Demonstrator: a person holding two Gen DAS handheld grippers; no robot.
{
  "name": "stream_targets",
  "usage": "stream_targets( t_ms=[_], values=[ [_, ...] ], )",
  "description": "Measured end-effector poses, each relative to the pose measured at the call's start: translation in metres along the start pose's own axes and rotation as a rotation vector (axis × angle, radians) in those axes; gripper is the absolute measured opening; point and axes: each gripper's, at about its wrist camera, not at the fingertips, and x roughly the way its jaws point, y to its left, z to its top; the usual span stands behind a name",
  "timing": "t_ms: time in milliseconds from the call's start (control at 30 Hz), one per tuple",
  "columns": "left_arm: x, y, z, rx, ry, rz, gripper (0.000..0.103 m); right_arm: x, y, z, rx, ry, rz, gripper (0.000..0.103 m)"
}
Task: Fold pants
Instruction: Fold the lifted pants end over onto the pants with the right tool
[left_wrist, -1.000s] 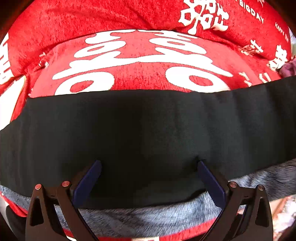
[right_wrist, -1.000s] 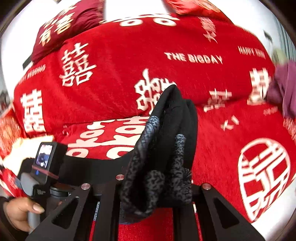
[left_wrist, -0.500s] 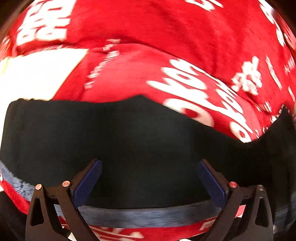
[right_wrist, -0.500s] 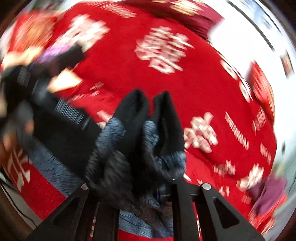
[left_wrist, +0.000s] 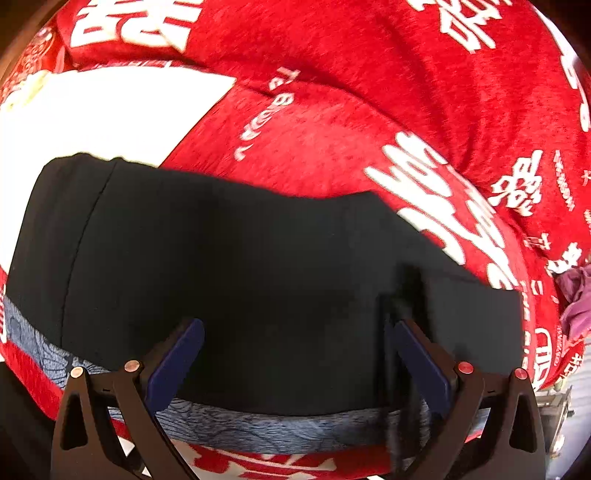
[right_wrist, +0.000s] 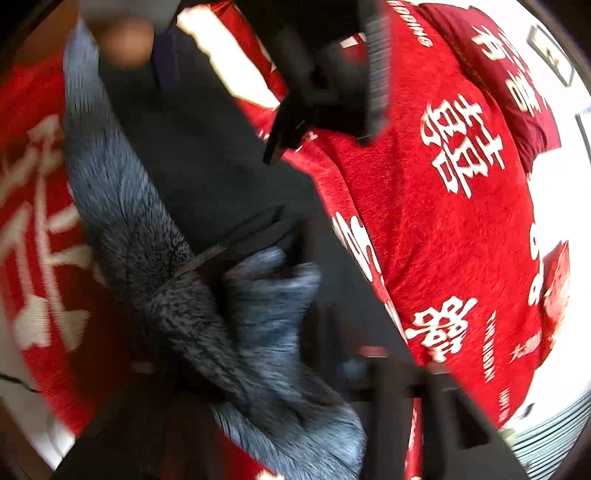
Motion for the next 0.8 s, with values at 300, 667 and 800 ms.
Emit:
stream_targets(
  t_ms=[300,667,800],
  values=[
    [-0.021,-0.085,-0.026,0.239,-0.005,-0.073,0.103,-0.065,-0.127,-0.067,0.634,-0.11,0.302,0.097],
    [-0.01,-0.072,-0.064,0.297,0.101,-0.06,0.103,-0.039,-0.158,-0.156,0.971,0.015,0.376,0.097],
    [0.021,-0.05,-0.046,0.143,0.224,-0.19,0.103,-0.037,-0.154,-0.144,0.93,-0.006,0.384,0.097]
  ],
)
